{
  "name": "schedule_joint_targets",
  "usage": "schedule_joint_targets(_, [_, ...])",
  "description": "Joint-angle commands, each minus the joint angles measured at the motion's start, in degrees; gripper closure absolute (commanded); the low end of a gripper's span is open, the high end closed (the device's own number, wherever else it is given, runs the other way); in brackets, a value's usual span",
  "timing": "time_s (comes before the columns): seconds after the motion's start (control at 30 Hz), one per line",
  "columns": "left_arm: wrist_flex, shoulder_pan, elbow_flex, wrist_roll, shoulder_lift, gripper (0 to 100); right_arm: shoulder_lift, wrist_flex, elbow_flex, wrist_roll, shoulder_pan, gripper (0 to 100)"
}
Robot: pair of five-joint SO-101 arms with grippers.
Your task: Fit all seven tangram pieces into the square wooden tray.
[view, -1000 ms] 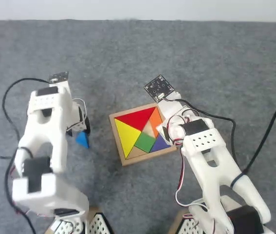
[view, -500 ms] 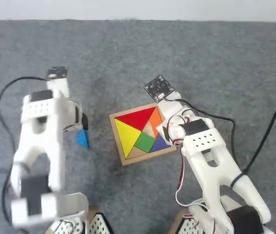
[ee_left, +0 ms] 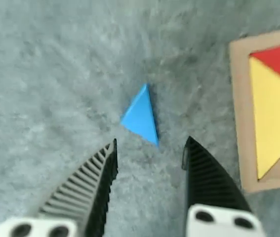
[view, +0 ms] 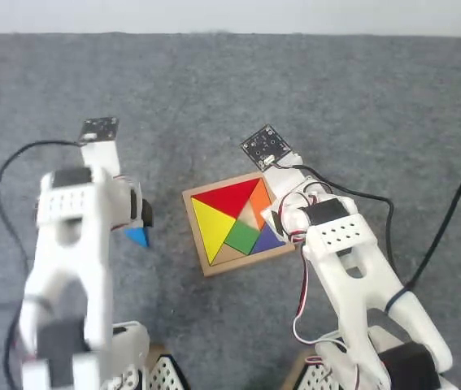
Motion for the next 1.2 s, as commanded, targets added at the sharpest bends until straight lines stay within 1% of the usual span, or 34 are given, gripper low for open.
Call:
schedule_joint_targets(0.0, [2.99,0.26,-9.89,0.26,15.47,79,-3.03,-1.01,-0.53,0.26,0.66,97.5])
schedule_joint_targets(0.07, [3.52,0.26,-12.97,0.26,21.1,79,-3.03,-1.01,-0.53,0.26,0.66,97.5])
schedule_joint_targets(0.17, [3.34,0.26,-14.64,0.26,24.26,79,-3.03,-1.01,-0.53,0.26,0.66,97.5])
schedule_joint_targets(0.6, [2.73,0.18,-12.7,0.53,24.53,79,-3.03,-1.01,-0.62,0.26,0.75,97.5])
schedule_joint_targets(0.83, [-0.79,1.76,-10.15,0.18,24.88,79,-3.03,-1.01,-0.7,0.26,0.75,97.5])
schedule_joint_targets(0.93, [-2.55,1.67,-9.98,-1.23,24.88,79,-3.03,-1.01,-0.7,0.26,0.75,97.5])
schedule_joint_targets(1.17, [-2.99,1.93,-9.98,-1.85,24.88,79,-3.03,-1.01,-0.7,0.26,0.75,97.5])
